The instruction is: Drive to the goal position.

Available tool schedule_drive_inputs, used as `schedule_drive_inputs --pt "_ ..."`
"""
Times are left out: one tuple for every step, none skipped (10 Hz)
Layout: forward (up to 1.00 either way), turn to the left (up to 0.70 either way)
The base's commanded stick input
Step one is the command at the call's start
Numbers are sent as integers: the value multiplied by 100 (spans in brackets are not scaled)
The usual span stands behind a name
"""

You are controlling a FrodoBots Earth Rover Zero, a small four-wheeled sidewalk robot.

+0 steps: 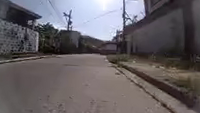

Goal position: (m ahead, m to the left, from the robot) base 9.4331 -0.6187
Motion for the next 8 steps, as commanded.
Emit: schedule_drive_inputs --pt "100 7" --pt "100 7" --pt "100 7" --pt "100 7" --pt "100 7" --pt "100 7" --pt "100 7" --pt "100 7"
